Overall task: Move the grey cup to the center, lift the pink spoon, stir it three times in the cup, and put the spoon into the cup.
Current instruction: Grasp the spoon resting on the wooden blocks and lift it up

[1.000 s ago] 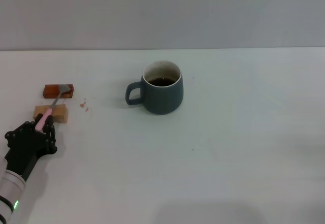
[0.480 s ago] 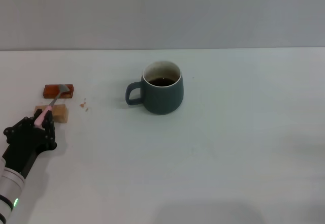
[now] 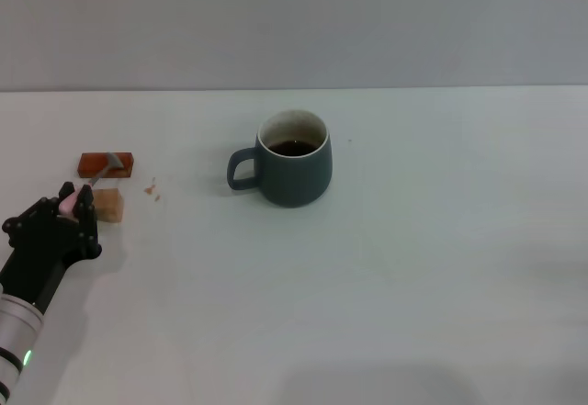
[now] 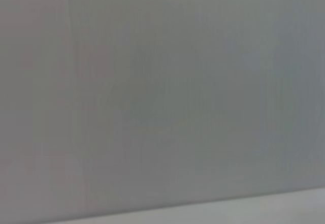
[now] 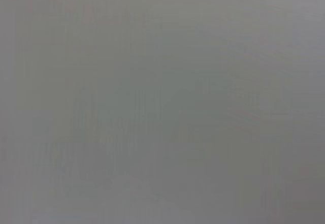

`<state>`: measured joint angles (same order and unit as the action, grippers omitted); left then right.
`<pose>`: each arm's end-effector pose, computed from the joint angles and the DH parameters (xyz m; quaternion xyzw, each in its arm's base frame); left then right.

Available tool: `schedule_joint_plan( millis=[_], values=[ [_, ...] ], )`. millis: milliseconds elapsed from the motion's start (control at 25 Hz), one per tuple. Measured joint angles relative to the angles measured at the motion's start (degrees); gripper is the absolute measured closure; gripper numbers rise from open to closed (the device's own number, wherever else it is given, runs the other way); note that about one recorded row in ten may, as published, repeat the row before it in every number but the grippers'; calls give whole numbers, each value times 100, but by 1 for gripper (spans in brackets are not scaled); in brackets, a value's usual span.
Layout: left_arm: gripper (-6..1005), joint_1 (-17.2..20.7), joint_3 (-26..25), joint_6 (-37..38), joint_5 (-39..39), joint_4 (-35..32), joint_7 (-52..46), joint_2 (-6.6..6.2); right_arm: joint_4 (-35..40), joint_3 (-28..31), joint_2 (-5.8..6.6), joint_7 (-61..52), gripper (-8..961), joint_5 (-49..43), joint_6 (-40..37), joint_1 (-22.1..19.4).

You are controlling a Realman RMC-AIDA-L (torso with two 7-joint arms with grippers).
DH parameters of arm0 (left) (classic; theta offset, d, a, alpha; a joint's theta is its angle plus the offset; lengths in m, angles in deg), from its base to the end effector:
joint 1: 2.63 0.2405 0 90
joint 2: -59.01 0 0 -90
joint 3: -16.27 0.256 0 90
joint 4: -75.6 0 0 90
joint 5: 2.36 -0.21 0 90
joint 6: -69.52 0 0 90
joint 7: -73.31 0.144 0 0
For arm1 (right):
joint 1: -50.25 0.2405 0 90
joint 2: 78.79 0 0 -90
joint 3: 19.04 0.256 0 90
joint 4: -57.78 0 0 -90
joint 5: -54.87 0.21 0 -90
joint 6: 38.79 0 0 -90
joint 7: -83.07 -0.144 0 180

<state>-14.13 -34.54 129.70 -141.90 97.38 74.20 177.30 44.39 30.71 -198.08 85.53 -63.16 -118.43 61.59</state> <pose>-0.3487 0.2757 -0.0400 -0.7202 -0.2498 -0.2357 0.6027 0.3769 0.2509 0.0265 -0.5618 0.2246 0.2649 0.7508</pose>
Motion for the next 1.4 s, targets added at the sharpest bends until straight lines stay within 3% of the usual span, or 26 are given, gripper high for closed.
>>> schedule_joint_plan(
  millis=[960, 1400],
  values=[
    [848, 34, 0, 507, -22, 194, -6, -38, 3, 0, 4, 0, 953, 16, 0, -13],
    [851, -3, -77, 506, -256, 613, -21, -153, 3, 0, 4, 1, 953, 9, -5, -27]
  ],
)
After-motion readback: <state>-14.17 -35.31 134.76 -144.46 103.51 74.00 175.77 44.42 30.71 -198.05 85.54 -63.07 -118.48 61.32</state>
